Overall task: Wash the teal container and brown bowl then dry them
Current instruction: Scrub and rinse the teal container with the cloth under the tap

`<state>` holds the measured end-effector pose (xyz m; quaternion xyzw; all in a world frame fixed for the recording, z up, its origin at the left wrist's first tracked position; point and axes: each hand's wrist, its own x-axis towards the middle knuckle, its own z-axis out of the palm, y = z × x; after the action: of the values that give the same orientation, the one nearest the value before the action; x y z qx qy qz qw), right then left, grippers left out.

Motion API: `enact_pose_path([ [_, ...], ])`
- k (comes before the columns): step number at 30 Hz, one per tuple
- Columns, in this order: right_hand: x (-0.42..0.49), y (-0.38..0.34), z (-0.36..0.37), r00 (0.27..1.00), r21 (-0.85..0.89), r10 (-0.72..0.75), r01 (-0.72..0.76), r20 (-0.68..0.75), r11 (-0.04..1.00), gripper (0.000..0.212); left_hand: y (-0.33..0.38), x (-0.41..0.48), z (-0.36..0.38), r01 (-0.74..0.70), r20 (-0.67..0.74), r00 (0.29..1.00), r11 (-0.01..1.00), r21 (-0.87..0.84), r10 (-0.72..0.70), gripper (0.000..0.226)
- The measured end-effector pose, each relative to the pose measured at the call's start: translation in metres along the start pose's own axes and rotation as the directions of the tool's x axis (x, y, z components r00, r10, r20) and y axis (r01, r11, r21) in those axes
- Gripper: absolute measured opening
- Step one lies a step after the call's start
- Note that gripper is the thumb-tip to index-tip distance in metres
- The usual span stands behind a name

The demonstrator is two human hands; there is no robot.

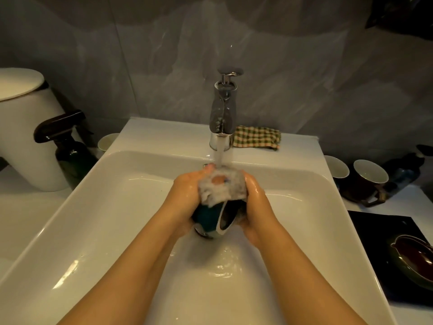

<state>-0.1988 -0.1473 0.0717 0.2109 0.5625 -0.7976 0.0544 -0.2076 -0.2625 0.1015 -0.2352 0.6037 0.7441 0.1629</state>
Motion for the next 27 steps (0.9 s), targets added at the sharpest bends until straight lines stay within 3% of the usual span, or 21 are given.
enact_pose_path([
  [2, -0.003, 0.002, -0.002, 0.983, 0.235, 0.145, -0.169, 0.115, 0.957, 0.041, 0.002, 0.007, 0.010, -0.066, 0.057, 0.996, 0.996, -0.053, 0.069, 0.032],
  [5, -0.004, 0.007, 0.002, 0.958, 0.386, 0.184, -0.259, 0.220, 0.885, 0.047, 0.001, 0.012, -0.005, -0.017, 0.190, 0.978, 0.945, -0.325, 0.083, 0.045],
  [7, -0.001, 0.006, 0.001, 0.947, 0.431, 0.198, -0.294, 0.254, 0.853, 0.051, -0.003, 0.018, -0.003, 0.027, 0.207, 0.977, 0.925, -0.379, 0.056, 0.047],
  [12, 0.001, -0.002, -0.010, 0.933, 0.438, 0.185, -0.312, 0.309, 0.843, 0.062, -0.004, 0.026, -0.007, 0.063, 0.154, 0.988, 0.962, -0.264, -0.022, 0.020],
  [16, 0.004, -0.005, -0.013, 0.921, 0.400, 0.206, -0.335, 0.330, 0.853, 0.060, -0.004, 0.022, -0.010, 0.231, 0.331, 0.930, 0.955, -0.185, -0.161, 0.046],
  [18, 0.005, -0.004, -0.011, 0.948, 0.387, 0.192, -0.282, 0.255, 0.878, 0.054, -0.005, 0.019, -0.008, 0.241, 0.363, 0.914, 0.963, -0.124, -0.182, 0.051],
  [21, 0.004, -0.004, -0.006, 0.996, 0.311, 0.065, -0.083, 0.069, 0.947, 0.042, -0.010, 0.017, -0.003, 0.101, 0.310, 0.946, 0.995, 0.008, -0.098, 0.051],
  [24, -0.005, -0.009, 0.001, 0.985, 0.004, -0.160, 0.160, -0.062, 0.987, 0.012, -0.010, 0.015, -0.003, 0.235, 0.330, 0.915, 0.972, 0.029, -0.231, 0.071],
  [27, -0.017, -0.013, 0.007, 0.937, -0.198, -0.350, 0.344, 0.003, 0.918, 0.008, -0.009, 0.017, -0.008, 0.385, 0.425, 0.842, 0.922, -0.042, -0.332, 0.084],
])
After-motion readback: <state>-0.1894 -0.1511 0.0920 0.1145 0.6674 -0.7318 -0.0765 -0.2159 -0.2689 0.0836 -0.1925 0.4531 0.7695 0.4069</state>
